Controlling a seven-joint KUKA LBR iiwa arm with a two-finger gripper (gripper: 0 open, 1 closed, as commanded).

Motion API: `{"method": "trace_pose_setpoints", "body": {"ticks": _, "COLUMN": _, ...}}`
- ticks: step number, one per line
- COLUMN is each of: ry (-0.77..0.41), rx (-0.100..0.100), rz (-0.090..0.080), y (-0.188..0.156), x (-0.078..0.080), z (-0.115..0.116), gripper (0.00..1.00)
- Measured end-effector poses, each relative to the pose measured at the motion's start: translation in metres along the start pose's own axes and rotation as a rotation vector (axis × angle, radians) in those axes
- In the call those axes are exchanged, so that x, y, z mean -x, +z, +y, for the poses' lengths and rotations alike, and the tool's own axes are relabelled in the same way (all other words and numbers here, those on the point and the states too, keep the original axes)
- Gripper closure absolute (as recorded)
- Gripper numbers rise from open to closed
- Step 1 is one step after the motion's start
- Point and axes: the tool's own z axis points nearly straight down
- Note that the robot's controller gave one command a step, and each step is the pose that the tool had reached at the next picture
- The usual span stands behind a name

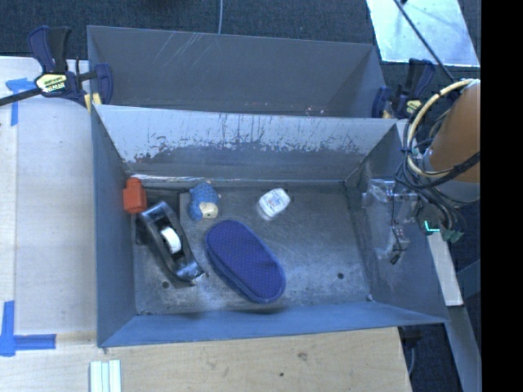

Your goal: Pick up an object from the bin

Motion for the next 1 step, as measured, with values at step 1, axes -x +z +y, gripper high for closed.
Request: {"method": "trace_pose_setpoints", "body": {"ticks": 1, "ry": 0.241, "rx": -0.001, "rz": -0.009, "y": -0.0468, "x": 0.0784, "z": 0.0252, "gripper": 0.00}}
